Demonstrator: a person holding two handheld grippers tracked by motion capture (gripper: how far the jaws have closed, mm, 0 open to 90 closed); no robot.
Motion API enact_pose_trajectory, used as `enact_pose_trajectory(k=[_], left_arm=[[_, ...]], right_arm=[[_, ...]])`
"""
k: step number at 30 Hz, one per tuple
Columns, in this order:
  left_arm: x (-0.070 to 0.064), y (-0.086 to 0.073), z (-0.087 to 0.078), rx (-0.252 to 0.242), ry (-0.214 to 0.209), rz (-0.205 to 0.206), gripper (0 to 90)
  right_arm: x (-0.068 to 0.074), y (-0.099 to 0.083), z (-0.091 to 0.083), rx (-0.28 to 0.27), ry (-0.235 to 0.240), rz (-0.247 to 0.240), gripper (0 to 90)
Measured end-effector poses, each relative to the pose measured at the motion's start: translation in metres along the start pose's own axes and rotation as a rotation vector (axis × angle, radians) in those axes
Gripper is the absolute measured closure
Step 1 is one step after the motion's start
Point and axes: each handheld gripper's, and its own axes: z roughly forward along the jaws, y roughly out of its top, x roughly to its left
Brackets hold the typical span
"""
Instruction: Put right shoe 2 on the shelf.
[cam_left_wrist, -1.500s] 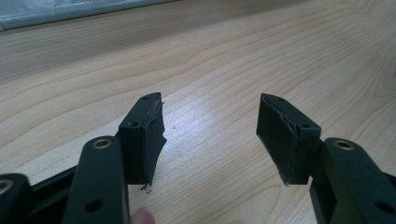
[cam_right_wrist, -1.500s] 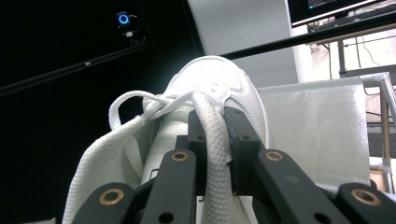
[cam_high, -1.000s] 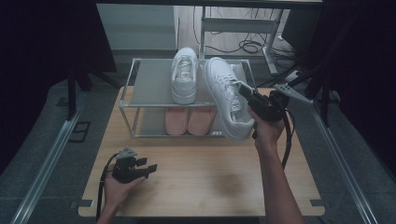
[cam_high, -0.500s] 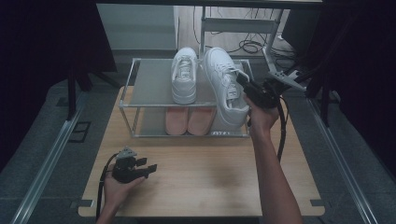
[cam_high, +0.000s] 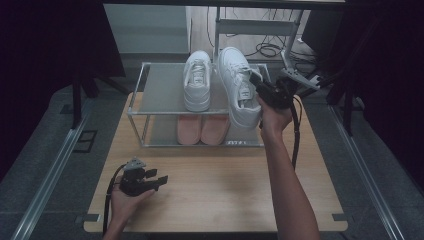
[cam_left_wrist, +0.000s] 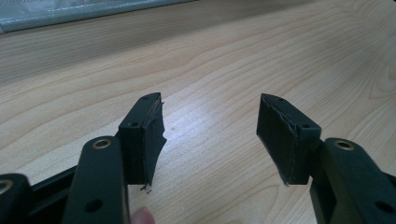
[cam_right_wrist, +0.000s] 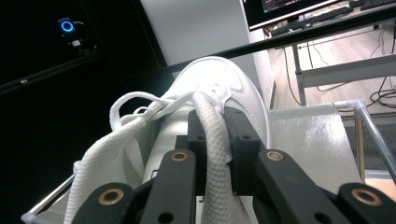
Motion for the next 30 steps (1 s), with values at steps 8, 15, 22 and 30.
enact_pose_trajectory(k=[8,15,22,30], left_arm=[[0.001,0.000,0.000,0.000,-0.002,-0.002,41.5],[0.000,0.000,0.000,0.000,-0.007,0.000,41.5],[0.001,0.000,0.000,-0.002,-0.011,-0.002,41.5],[0.000,0.000,-0.001,-0.006,-0.017,-0.005,41.5]], right_arm=[[0.000,0.003,0.015,0.011,-0.026,-0.004,82.0],[0.001,0.006,0.029,0.023,-0.073,0.003,81.8],[0.005,0.012,0.045,0.028,-0.104,-0.001,81.6],[0.007,0.016,0.065,0.026,-0.133,0.025,81.6]])
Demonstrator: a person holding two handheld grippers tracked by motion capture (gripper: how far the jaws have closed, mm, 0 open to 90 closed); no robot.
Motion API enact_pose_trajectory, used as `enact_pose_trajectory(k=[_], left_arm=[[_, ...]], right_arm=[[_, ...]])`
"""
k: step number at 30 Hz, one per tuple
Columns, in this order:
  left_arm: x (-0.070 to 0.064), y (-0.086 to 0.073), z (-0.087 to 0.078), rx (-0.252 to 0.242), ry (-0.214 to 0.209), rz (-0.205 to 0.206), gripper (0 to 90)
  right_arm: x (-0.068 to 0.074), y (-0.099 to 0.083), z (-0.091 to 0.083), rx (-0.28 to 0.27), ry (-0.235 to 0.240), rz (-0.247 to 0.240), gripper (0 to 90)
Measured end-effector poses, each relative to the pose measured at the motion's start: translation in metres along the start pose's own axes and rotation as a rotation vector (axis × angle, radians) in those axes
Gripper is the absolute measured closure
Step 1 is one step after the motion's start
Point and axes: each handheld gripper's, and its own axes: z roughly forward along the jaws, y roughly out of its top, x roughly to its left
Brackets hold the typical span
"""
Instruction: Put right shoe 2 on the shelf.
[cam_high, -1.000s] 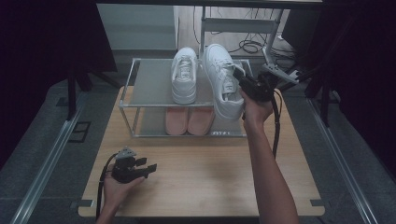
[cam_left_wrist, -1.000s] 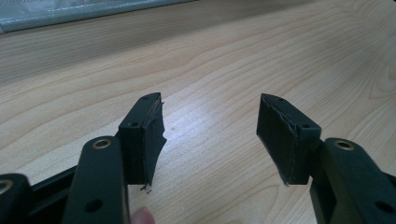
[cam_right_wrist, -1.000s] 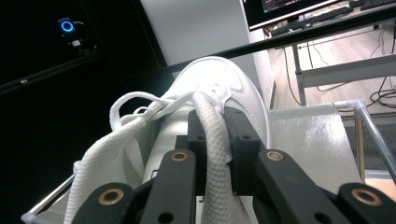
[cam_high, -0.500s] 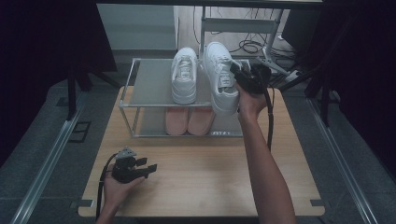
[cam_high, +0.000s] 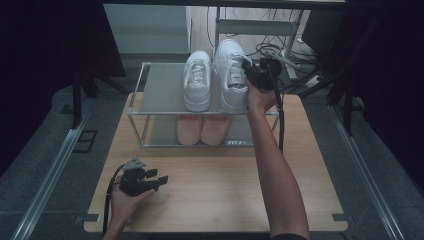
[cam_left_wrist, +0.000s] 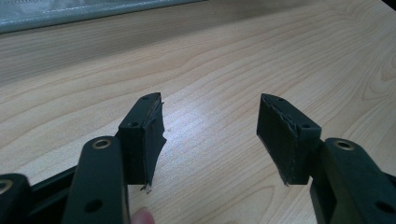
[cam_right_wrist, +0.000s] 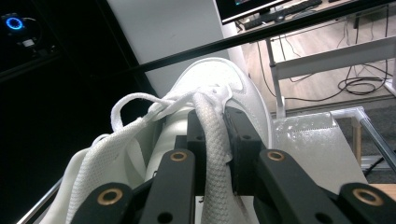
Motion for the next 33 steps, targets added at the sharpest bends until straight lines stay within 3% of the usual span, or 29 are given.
enact_pose_trajectory(k=[13,22,24,29,33], left_arm=[[0.000,0.000,-0.001,-0.006,-0.004,-0.001,41.5],[-0.001,0.000,0.000,0.001,-0.004,0.004,41.5],[-0.001,0.000,0.000,0.002,-0.002,0.005,41.4],[-0.002,-0.001,0.002,0.010,-0.002,0.010,41.3],[-0.004,-0.001,0.002,0.012,-0.002,0.012,41.3]], right_arm=[[-0.003,-0.005,0.026,0.029,-0.055,0.023,81.3],[-0.003,-0.014,0.048,0.096,-0.070,0.042,78.3],[-0.004,-0.015,0.051,0.103,-0.062,0.045,71.9],[-0.003,-0.008,0.048,0.091,0.018,0.036,57.8],[-0.004,-0.003,0.034,0.070,0.023,0.004,56.8]])
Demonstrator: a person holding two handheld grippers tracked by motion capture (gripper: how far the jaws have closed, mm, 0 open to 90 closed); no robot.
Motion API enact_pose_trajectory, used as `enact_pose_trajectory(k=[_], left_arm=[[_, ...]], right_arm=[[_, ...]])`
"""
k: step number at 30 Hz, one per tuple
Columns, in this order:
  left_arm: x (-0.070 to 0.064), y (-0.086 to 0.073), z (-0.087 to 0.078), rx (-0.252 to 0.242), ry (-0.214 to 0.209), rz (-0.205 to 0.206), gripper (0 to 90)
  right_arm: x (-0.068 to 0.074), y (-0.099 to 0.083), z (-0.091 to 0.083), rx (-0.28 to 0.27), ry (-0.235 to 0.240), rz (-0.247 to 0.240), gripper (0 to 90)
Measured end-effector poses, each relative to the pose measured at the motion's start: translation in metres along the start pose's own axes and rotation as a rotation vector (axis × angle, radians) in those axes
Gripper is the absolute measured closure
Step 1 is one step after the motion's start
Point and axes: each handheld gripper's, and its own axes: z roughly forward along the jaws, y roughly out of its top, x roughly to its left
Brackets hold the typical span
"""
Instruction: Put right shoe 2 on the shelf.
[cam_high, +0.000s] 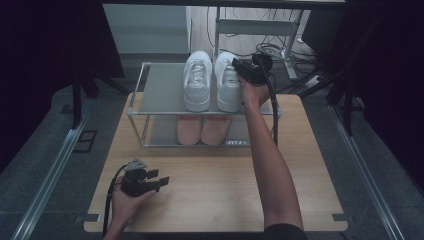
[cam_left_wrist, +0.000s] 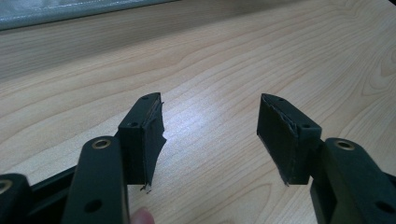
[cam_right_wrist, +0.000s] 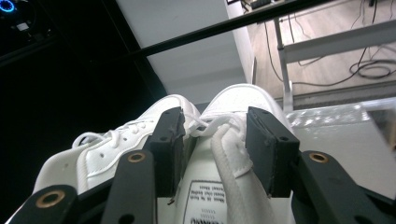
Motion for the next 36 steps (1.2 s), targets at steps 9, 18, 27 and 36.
enact_pose_trajectory(k=[9,18,27,36], left_arm=[[0.001,0.000,-0.003,-0.008,0.007,0.000,41.5],[0.000,0.002,-0.007,-0.014,0.020,0.003,41.4],[-0.002,0.001,-0.005,-0.005,0.019,0.007,41.4],[0.000,0.002,-0.005,-0.007,0.009,-0.003,41.4]], right_arm=[[-0.017,-0.009,-0.042,-0.002,0.033,-0.056,70.5],[-0.030,-0.031,-0.060,0.074,0.026,-0.118,83.3],[-0.030,-0.052,-0.055,0.142,0.042,-0.147,88.9],[-0.025,-0.058,-0.050,0.141,0.034,-0.152,90.0]])
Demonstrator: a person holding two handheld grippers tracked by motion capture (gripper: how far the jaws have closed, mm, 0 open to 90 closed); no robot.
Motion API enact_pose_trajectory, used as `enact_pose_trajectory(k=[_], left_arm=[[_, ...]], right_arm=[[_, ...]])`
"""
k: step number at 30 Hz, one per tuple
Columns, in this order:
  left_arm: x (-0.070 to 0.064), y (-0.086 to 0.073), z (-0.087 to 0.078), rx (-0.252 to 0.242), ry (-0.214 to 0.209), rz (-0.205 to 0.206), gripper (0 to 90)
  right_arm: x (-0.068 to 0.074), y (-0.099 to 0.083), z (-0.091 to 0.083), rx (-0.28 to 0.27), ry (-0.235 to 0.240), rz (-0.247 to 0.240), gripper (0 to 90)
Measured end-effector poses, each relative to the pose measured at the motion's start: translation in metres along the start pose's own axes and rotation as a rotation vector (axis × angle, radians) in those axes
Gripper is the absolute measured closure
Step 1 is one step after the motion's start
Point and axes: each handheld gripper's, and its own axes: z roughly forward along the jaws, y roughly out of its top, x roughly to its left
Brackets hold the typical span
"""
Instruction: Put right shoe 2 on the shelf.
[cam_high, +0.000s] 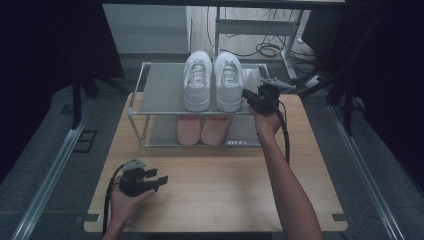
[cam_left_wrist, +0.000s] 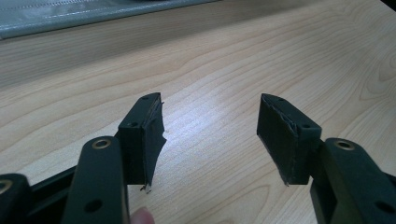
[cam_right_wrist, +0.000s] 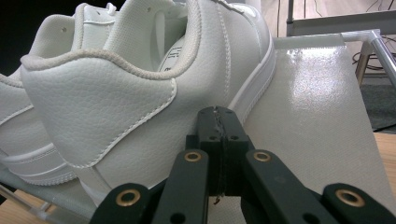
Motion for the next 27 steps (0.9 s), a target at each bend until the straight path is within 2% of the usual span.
enact_pose_trajectory(k=[12,15,18,22,24,27], left_arm=[[-0.002,0.000,0.001,0.004,0.001,0.003,41.3],[-0.002,0.000,-0.001,-0.001,0.001,0.003,41.3],[-0.002,-0.001,-0.002,0.000,0.001,0.005,41.4],[-0.002,-0.002,-0.004,-0.006,-0.001,0.003,41.3],[-0.002,-0.003,-0.006,-0.011,0.003,-0.001,41.4],[0.000,-0.004,-0.008,-0.015,0.009,-0.005,41.4]], right_arm=[[0.016,0.000,0.007,-0.015,0.032,0.011,90.0],[0.019,-0.001,0.009,-0.016,0.027,0.019,90.0],[0.018,-0.001,0.009,-0.017,0.034,0.035,90.0],[0.016,-0.002,0.008,-0.018,0.035,0.024,89.1],[0.014,-0.003,0.007,-0.020,0.032,0.018,85.6],[0.011,-0.007,0.004,-0.022,0.058,0.013,80.8]])
